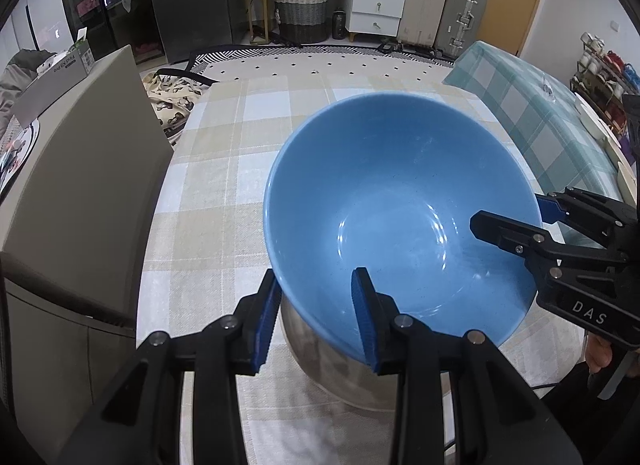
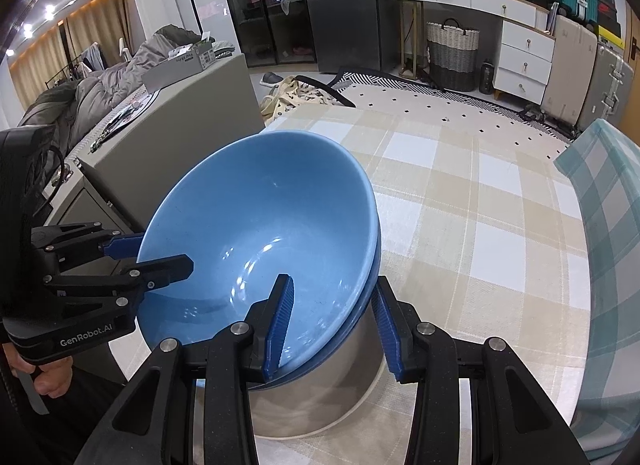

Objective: Organize plates and bowls
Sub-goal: 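Lift the nested blue bowls with both grippers and carry them over the beige plates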

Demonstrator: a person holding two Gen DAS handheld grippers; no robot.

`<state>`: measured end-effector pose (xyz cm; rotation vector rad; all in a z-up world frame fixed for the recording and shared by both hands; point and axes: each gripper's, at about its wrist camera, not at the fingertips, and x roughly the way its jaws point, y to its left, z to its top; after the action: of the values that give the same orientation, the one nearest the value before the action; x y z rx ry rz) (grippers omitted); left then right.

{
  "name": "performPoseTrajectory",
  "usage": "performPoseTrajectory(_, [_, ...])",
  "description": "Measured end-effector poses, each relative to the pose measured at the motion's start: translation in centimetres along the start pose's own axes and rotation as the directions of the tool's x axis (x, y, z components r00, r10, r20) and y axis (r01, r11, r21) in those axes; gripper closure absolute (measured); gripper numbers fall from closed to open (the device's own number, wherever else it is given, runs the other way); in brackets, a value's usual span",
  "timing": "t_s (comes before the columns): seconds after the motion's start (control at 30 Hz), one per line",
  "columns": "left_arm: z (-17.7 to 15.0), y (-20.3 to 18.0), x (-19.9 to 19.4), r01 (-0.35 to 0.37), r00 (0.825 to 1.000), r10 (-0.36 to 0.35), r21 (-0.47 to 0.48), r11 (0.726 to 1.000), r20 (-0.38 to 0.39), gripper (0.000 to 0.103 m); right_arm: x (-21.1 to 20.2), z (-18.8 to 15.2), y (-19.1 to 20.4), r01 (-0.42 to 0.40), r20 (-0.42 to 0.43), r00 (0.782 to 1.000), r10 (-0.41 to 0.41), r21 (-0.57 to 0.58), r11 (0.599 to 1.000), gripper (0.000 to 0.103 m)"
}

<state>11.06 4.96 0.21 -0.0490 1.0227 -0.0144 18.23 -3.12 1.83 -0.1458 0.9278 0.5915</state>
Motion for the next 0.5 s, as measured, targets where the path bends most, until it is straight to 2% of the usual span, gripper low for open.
performPoseTrajectory(0.5, [0.3,0.6,0.9,0.005,1.000,-0.005,0.002,1.000,0.017,0.066,1.2,0.0,0.0,0.011,-0.008,1.000,-0.011,-0.005,1.000,0.062])
